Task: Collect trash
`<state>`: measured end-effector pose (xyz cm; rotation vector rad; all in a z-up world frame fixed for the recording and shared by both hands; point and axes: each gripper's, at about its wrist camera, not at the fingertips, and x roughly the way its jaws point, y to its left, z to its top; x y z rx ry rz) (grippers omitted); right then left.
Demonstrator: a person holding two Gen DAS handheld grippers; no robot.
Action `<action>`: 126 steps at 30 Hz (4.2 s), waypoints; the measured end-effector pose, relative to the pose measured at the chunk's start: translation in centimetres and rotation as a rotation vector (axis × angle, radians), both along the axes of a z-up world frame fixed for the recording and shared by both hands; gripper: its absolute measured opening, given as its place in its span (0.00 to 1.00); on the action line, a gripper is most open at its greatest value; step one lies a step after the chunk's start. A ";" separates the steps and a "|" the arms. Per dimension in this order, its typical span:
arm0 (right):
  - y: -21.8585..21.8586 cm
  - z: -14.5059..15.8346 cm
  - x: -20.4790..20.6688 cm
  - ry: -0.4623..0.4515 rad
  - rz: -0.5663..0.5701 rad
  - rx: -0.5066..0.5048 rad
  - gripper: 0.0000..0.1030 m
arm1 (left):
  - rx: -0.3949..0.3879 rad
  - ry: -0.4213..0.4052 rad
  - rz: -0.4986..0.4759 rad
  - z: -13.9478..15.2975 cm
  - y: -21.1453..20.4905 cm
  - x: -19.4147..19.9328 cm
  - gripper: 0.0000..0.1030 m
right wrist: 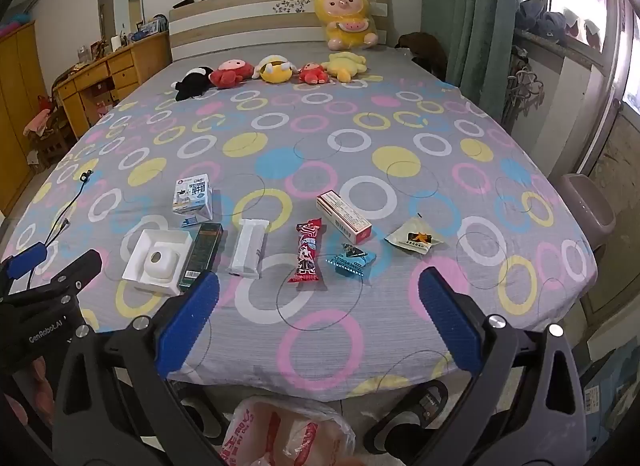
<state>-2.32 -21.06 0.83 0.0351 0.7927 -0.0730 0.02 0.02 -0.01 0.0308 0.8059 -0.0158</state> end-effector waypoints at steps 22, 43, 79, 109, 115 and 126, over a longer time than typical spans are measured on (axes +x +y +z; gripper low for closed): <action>0.5 -0.1 0.1 0.003 0.012 -0.002 0.95 | 0.011 -0.007 -0.001 -0.1 0.0 0.0 0.94; 0.3 -0.2 0.1 0.008 0.013 0.005 0.95 | 0.015 -0.005 -0.006 0.1 0.3 -0.1 0.94; -0.4 -0.5 -0.2 0.015 0.001 0.016 0.95 | 0.019 -0.001 -0.011 -0.8 -0.9 -0.1 0.94; -2.7 -3.3 2.9 0.071 -0.011 -0.002 0.95 | 0.018 0.102 -0.031 -6.4 -1.0 3.8 0.94; -4.0 -5.1 4.9 0.102 -0.017 -0.008 0.95 | 0.027 0.151 -0.023 -9.0 -0.4 6.5 0.94; -6.8 -7.5 8.6 0.136 -0.022 -0.041 0.95 | 0.039 0.238 -0.020 -13.4 1.3 9.5 0.93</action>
